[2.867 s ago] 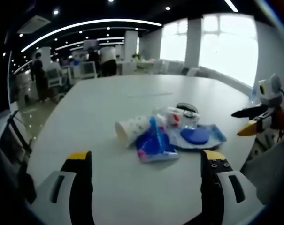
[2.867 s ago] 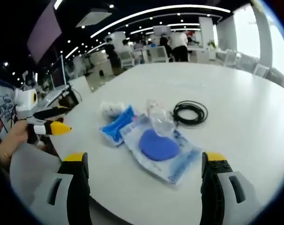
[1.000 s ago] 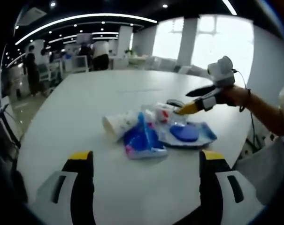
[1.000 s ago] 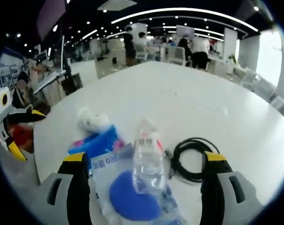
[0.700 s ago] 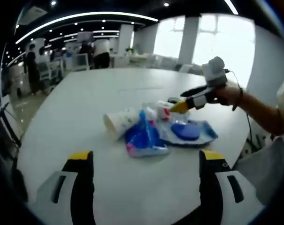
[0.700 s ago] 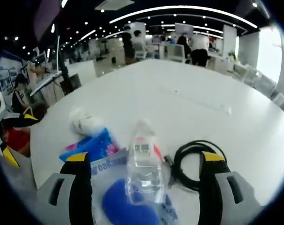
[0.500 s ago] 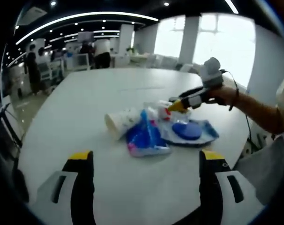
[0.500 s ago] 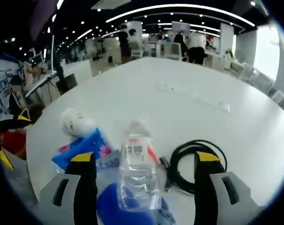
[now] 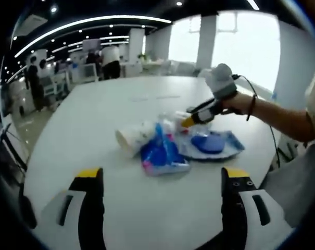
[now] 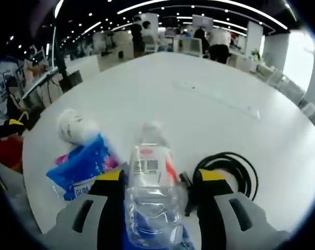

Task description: Arrange the tabletop items into an orderly group along one side of the table until the central work area is clear of visible clutter.

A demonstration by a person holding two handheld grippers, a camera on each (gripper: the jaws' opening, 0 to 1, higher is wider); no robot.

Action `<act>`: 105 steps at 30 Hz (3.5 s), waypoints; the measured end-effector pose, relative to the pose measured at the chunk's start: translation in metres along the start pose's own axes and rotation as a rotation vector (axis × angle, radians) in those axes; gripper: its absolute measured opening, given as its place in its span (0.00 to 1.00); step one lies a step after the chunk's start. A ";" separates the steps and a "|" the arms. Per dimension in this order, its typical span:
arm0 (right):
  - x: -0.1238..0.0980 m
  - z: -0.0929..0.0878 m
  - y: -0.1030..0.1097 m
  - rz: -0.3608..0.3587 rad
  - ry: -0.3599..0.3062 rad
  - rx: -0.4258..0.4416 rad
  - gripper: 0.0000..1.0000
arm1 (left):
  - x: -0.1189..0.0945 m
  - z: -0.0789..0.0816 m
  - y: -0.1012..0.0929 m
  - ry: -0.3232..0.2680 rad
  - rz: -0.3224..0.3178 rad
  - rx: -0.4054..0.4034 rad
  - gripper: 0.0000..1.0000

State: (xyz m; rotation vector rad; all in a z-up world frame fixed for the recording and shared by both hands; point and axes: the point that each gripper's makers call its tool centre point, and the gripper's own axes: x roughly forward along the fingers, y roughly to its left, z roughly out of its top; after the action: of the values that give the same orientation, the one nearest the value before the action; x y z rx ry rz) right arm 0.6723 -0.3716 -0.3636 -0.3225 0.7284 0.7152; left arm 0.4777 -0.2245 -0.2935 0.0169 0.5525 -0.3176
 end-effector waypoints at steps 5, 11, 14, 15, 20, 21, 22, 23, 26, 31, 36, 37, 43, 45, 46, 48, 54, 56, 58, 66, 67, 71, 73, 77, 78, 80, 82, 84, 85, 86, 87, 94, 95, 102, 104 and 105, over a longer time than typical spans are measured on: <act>-0.002 -0.008 0.001 0.005 0.072 0.000 0.52 | 0.000 0.000 -0.001 0.005 -0.004 0.008 0.89; 0.000 -0.022 0.002 0.014 0.164 -0.021 0.48 | -0.001 0.001 -0.001 0.003 -0.007 0.008 0.89; 0.001 -0.024 0.003 0.020 0.184 -0.023 0.45 | -0.001 0.001 -0.001 0.002 -0.008 0.004 0.88; 0.001 -0.025 0.003 0.021 0.192 -0.038 0.45 | -0.001 0.001 -0.001 0.002 -0.007 0.004 0.88; 0.001 -0.026 0.002 0.019 0.211 -0.034 0.44 | -0.001 0.001 0.000 0.003 -0.007 0.001 0.88; 0.001 -0.026 0.001 0.021 0.216 -0.027 0.44 | -0.001 0.001 0.000 0.003 -0.007 0.001 0.88; 0.001 -0.027 0.001 0.024 0.219 -0.022 0.43 | -0.001 0.001 0.000 0.003 -0.007 0.000 0.87; 0.001 -0.027 0.000 0.025 0.223 -0.011 0.43 | -0.001 0.001 0.000 0.003 -0.008 0.000 0.87; 0.002 -0.028 -0.001 0.026 0.228 0.004 0.42 | -0.001 0.000 0.000 0.009 -0.008 -0.004 0.86; 0.001 -0.026 -0.004 0.026 0.207 0.022 0.40 | -0.001 -0.001 0.001 0.011 -0.002 -0.003 0.85; -0.002 -0.019 -0.005 0.034 0.150 0.064 0.38 | -0.001 -0.001 0.003 0.014 0.003 -0.002 0.84; -0.003 -0.019 -0.004 0.038 0.147 0.063 0.38 | -0.001 -0.001 0.003 0.012 0.003 0.001 0.83; -0.007 -0.010 -0.003 0.049 0.092 0.108 0.37 | -0.001 -0.001 0.003 0.014 0.002 0.006 0.80; -0.009 -0.010 -0.003 0.055 0.098 0.120 0.36 | -0.001 -0.002 0.003 0.017 0.002 0.006 0.80; -0.010 -0.009 -0.002 0.059 0.087 0.134 0.36 | -0.001 -0.002 0.003 0.018 0.002 0.006 0.80; -0.011 -0.012 0.001 0.074 0.104 0.133 0.36 | -0.001 -0.002 0.002 0.017 0.000 0.008 0.80; -0.012 -0.021 0.002 0.058 0.159 0.141 0.38 | -0.002 -0.002 0.002 0.018 -0.002 0.007 0.79; -0.012 -0.025 0.003 0.055 0.185 0.119 0.38 | -0.002 -0.003 0.002 0.023 -0.002 0.008 0.79; -0.012 -0.027 0.003 0.048 0.196 0.130 0.39 | -0.002 -0.002 0.002 0.019 -0.003 0.009 0.79; -0.015 -0.032 0.003 0.045 0.278 0.025 0.41 | -0.003 -0.001 0.001 0.015 -0.007 0.012 0.79; -0.014 -0.031 0.002 0.036 0.277 0.016 0.40 | -0.003 -0.001 0.001 0.015 -0.007 0.012 0.80; -0.011 -0.022 -0.001 0.019 0.253 0.007 0.46 | -0.003 -0.001 0.000 0.016 -0.008 0.014 0.80; -0.008 -0.020 0.000 0.024 0.254 0.007 0.47 | -0.003 -0.002 0.000 0.019 -0.008 0.014 0.80; 0.001 -0.025 -0.001 0.030 0.285 -0.001 0.48 | -0.002 -0.001 0.000 0.018 -0.010 0.014 0.80; 0.003 -0.026 -0.001 0.027 0.293 0.001 0.47 | -0.002 -0.002 0.000 0.019 -0.010 0.015 0.80; 0.005 -0.031 -0.002 0.032 0.314 0.012 0.44 | -0.002 -0.002 0.000 0.020 -0.010 0.015 0.79; 0.006 -0.030 -0.004 0.021 0.309 -0.002 0.43 | -0.002 -0.002 0.000 0.019 -0.008 0.015 0.79; 0.006 -0.029 -0.004 0.021 0.305 -0.085 0.42 | -0.002 -0.001 0.001 0.017 -0.006 0.014 0.79; 0.006 -0.029 -0.005 0.017 0.308 -0.101 0.41 | -0.002 -0.001 0.001 0.017 -0.005 0.014 0.79; 0.005 -0.029 -0.003 0.016 0.306 -0.068 0.40 | -0.002 -0.001 0.001 0.016 -0.005 0.014 0.79; 0.005 -0.029 -0.004 0.013 0.303 -0.064 0.39 | -0.002 -0.001 0.001 0.016 -0.005 0.014 0.79; 0.001 -0.019 -0.003 0.040 0.224 -0.012 0.36 | -0.003 0.000 0.002 0.014 -0.001 0.016 0.79; 0.001 -0.017 -0.002 0.041 0.211 -0.018 0.36 | -0.002 0.000 0.002 0.014 -0.002 0.017 0.79; -0.003 -0.007 0.003 0.058 0.151 0.004 0.34 | -0.002 -0.001 0.002 0.016 0.001 0.018 0.79; -0.003 -0.009 0.004 0.062 0.163 0.004 0.33 | -0.002 0.000 0.002 0.014 0.000 0.019 0.79; -0.004 -0.009 0.004 0.061 0.158 0.016 0.33 | -0.002 0.000 0.002 0.014 -0.001 0.020 0.79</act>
State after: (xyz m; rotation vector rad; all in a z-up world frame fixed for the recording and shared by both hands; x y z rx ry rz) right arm 0.6633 -0.3753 -0.3675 -0.3461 0.8958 0.7467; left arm 0.4762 -0.2218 -0.2926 0.0381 0.5628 -0.3236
